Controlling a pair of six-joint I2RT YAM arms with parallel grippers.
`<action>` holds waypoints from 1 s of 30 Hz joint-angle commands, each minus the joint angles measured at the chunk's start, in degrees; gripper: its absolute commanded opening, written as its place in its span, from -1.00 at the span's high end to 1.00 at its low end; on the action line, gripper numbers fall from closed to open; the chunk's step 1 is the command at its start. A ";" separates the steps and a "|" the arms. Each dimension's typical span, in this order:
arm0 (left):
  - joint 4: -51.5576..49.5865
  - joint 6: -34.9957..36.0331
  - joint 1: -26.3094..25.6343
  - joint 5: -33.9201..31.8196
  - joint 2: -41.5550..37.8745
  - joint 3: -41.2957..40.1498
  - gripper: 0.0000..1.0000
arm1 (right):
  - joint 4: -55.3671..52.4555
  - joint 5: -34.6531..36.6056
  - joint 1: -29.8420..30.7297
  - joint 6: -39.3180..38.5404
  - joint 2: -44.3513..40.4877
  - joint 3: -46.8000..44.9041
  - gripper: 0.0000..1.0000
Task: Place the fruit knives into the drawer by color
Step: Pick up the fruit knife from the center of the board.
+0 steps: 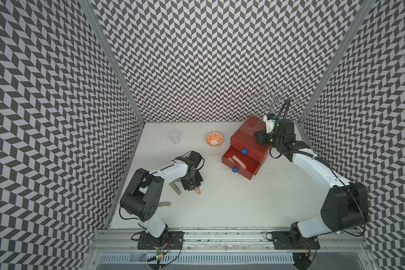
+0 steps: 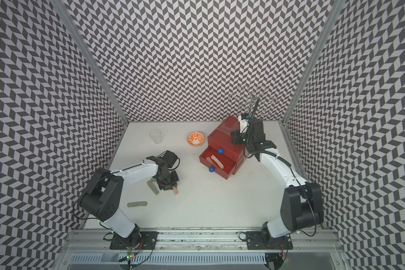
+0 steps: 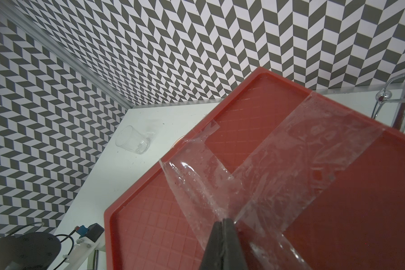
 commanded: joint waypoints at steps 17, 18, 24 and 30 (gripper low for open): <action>-3.65 1.12 -1.21 -4.08 0.51 2.78 0.88 | -14.47 1.72 -0.58 -0.43 3.93 -3.52 0.98; -3.71 1.26 -1.23 -4.11 0.35 2.91 0.88 | -14.43 1.71 -0.59 -0.44 3.90 -3.47 0.98; -4.09 1.21 -1.33 -3.87 -0.44 3.71 0.87 | -14.62 1.80 -0.54 -0.41 3.90 -3.37 0.98; -3.74 1.37 -1.33 -2.98 -0.81 3.79 0.87 | -14.71 1.98 -0.59 -0.37 3.91 -3.35 0.98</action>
